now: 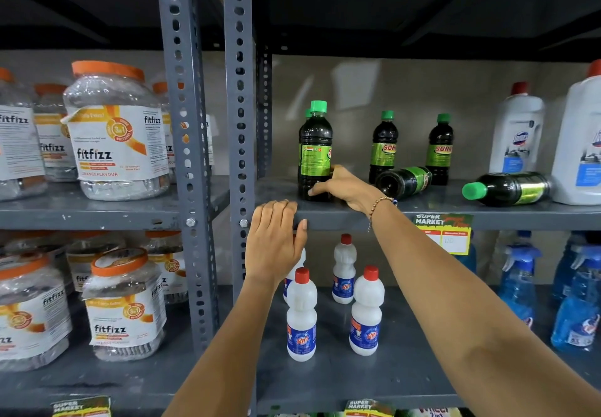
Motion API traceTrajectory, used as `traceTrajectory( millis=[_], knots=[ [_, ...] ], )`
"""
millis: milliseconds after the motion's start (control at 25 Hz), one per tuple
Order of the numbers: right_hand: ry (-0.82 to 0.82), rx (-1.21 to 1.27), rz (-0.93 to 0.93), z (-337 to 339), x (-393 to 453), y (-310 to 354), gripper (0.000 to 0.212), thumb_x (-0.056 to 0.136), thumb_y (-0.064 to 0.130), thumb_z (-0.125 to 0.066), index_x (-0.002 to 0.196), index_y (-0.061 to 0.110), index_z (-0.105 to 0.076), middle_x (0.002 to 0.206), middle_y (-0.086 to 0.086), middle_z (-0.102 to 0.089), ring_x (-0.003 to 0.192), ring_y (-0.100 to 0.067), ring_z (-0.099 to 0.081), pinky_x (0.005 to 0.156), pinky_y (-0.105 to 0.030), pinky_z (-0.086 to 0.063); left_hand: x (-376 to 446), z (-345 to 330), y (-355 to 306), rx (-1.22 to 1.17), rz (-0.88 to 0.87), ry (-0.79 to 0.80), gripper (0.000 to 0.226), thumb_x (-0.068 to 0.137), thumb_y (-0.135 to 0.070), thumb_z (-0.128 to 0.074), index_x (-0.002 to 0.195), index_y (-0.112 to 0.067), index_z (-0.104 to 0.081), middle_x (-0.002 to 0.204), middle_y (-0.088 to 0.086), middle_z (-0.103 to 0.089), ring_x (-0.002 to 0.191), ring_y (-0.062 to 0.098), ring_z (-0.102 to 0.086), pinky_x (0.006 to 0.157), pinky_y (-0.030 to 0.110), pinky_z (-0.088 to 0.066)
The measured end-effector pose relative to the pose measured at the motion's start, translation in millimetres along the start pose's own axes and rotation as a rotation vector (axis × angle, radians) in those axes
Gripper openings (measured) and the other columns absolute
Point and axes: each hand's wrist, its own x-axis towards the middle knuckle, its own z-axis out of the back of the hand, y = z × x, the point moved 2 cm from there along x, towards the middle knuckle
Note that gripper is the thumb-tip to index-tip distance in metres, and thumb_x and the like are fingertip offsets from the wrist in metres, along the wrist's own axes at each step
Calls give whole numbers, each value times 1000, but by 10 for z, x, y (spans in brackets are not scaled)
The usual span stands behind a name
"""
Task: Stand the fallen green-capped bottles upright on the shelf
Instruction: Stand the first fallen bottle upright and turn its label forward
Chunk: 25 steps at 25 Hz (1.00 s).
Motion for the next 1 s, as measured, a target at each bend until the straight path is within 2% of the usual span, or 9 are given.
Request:
traceTrajectory(
  millis=[80,160,240,320,520,600,680,760,1000],
  knots=[
    [-4,-43,-18,4,-34,0,81,68,16,-85,130,2,-35,120,-5,-58,116,-19,-54,102,-32,-42,3,1,2,-4,-2,-2,41,94,-39,-37,110,-9,-61,107,8,-67,101,26,-62,95,38,-44],
    [-5,-96,-9,-19,-55,20,89,68,27,-85,133,5,-29,119,-1,-54,112,-15,-51,101,-31,-40,1,10,11,-7,2,-1,41,94,-39,-37,110,-9,-61,107,9,-68,101,27,-62,95,39,-46],
    [17,-107,4,-39,-21,10,108,46,43,-92,133,8,-37,120,0,-60,114,-16,-56,105,-34,-42,4,20,8,-8,-1,0,41,94,-39,-38,110,-9,-61,107,9,-68,101,27,-63,94,39,-46],
    [8,-65,8,13,98,-75,118,27,43,-92,130,8,-45,117,-3,-65,113,-19,-61,104,-36,-46,-1,15,0,-19,-8,3,41,94,-39,-37,110,-8,-61,107,9,-68,100,27,-63,94,39,-46],
    [-67,-118,-25,-6,-94,21,91,67,33,-86,131,4,-29,120,-4,-54,110,-16,-51,100,-31,-41,8,11,13,-30,0,13,42,94,-38,-38,110,-8,-61,108,10,-67,100,28,-62,94,40,-46],
    [-58,-137,-16,-23,-78,25,92,70,37,-83,135,3,-27,126,-6,-51,117,-17,-49,102,-31,-40,-2,10,12,-34,-1,9,42,95,-39,-37,110,-7,-61,108,10,-67,101,28,-62,94,40,-46],
    [-48,-124,-46,-19,-64,19,89,70,31,-83,135,4,-29,126,-7,-51,121,-21,-50,101,-31,-41,-7,17,14,-38,-5,14,42,95,-38,-37,111,-8,-60,109,10,-67,102,27,-61,95,40,-45],
    [-55,-129,-56,4,-65,7,83,71,24,-83,132,4,-30,120,-7,-53,118,-21,-51,97,-31,-41,-4,22,14,-37,-11,11,41,95,-38,-37,111,-8,-60,109,9,-66,102,27,-61,95,39,-44],
    [-78,-178,-49,-10,-99,17,90,71,33,-83,133,5,-24,115,-3,-50,116,-21,-50,105,-37,-40,-3,32,5,-29,-7,16,40,95,-38,-39,111,-8,-60,108,9,-66,102,26,-61,95,39,-45]
  ],
)
